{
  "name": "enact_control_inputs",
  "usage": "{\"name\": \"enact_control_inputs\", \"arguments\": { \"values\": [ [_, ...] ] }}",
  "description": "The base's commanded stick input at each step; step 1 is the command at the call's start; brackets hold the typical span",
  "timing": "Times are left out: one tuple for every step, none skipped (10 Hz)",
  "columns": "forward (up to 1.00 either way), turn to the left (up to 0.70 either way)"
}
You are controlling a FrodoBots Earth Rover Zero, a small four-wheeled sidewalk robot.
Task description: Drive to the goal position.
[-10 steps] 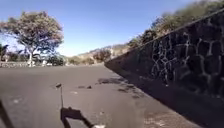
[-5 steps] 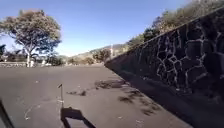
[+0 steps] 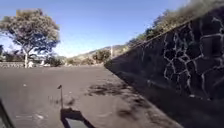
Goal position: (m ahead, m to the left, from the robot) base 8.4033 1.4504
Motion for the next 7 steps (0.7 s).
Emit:
{"name": "enact_control_inputs", "arguments": {
  "values": [
    [1.0,0.12],
    [1.0,0.23],
    [1.0,0.25],
    [1.0,0.22],
    [1.0,0.19],
    [1.0,0.16],
    [1.0,0.13]
  ]
}}
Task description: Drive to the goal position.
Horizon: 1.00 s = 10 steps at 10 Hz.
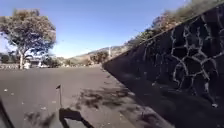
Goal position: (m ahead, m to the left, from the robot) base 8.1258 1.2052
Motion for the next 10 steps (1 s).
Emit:
{"name": "enact_control_inputs", "arguments": {
  "values": [
    [1.0,0.1],
    [1.0,0.07],
    [1.0,0.04],
    [1.0,0.01],
    [1.0,0.0],
    [1.0,0.0],
    [1.0,0.0],
    [1.0,0.0],
    [1.0,0.0],
    [1.0,0.0]
  ]
}}
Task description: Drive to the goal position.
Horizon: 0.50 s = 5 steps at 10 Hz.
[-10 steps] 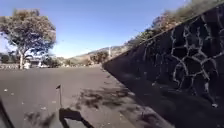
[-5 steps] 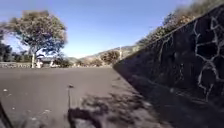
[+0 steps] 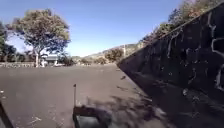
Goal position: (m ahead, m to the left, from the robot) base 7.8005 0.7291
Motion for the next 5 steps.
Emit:
{"name": "enact_control_inputs", "arguments": {
  "values": [
    [1.0,0.0],
    [1.0,-0.25],
    [1.0,-0.14],
    [1.0,-0.03],
    [1.0,0.0]
  ]
}}
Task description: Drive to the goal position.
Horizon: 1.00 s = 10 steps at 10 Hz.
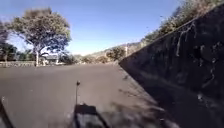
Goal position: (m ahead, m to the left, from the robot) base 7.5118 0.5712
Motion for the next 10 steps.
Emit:
{"name": "enact_control_inputs", "arguments": {
  "values": [
    [1.0,0.0],
    [1.0,0.0],
    [1.0,0.0],
    [1.0,0.0],
    [1.0,0.0],
    [1.0,0.0],
    [1.0,0.0],
    [1.0,0.0],
    [1.0,0.0],
    [1.0,0.0]
  ]
}}
